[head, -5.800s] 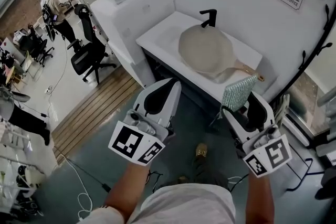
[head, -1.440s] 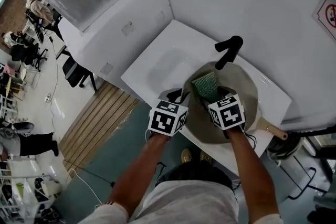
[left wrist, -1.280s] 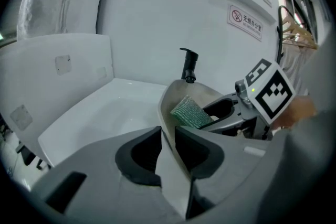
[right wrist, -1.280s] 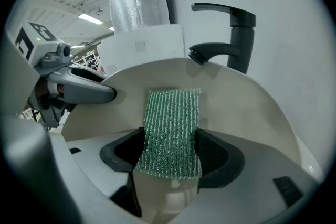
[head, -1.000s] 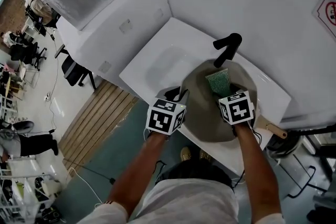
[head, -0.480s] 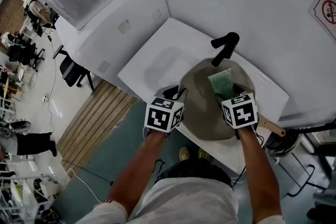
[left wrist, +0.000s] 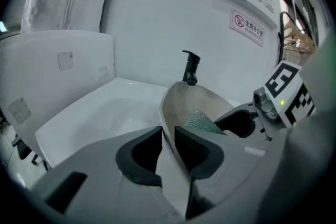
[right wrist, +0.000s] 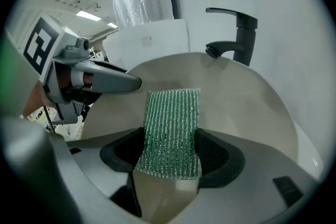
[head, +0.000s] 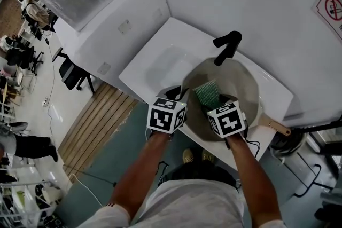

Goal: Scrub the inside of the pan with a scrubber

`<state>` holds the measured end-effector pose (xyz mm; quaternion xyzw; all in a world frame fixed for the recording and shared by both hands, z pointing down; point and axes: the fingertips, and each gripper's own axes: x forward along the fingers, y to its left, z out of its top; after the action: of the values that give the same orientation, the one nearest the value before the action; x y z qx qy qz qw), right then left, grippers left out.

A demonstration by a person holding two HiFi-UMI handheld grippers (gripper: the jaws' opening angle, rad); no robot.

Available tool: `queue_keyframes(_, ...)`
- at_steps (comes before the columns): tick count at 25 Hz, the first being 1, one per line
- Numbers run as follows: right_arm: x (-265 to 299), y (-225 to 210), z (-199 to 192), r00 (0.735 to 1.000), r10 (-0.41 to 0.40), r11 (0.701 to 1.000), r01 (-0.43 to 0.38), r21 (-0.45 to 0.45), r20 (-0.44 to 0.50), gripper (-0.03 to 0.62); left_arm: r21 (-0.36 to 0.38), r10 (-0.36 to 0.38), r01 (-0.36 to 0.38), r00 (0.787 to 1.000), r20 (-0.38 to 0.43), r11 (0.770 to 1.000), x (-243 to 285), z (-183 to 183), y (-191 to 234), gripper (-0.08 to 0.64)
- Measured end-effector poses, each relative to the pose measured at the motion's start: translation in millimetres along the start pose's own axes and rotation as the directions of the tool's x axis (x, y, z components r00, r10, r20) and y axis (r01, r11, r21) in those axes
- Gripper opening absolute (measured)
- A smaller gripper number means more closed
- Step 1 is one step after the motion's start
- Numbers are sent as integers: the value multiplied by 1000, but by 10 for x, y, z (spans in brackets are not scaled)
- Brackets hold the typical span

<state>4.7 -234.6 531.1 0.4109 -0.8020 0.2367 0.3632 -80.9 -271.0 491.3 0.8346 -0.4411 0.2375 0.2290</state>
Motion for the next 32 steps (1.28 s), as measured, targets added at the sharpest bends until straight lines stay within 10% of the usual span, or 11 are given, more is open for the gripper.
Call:
queue_keyframes(20, -207, -592, -300, 989, -129, 992, 129, -8, -74, 304, -2, -6, 6, 1000, 3, 1000, 13, -1, 9, 86)
queue_keyframes(32, -324, -44, -157, 1000, -18, 1000, 18, -1, -6, 304, -4, 1, -1, 1000, 2, 1000, 10, -4, 6, 86)
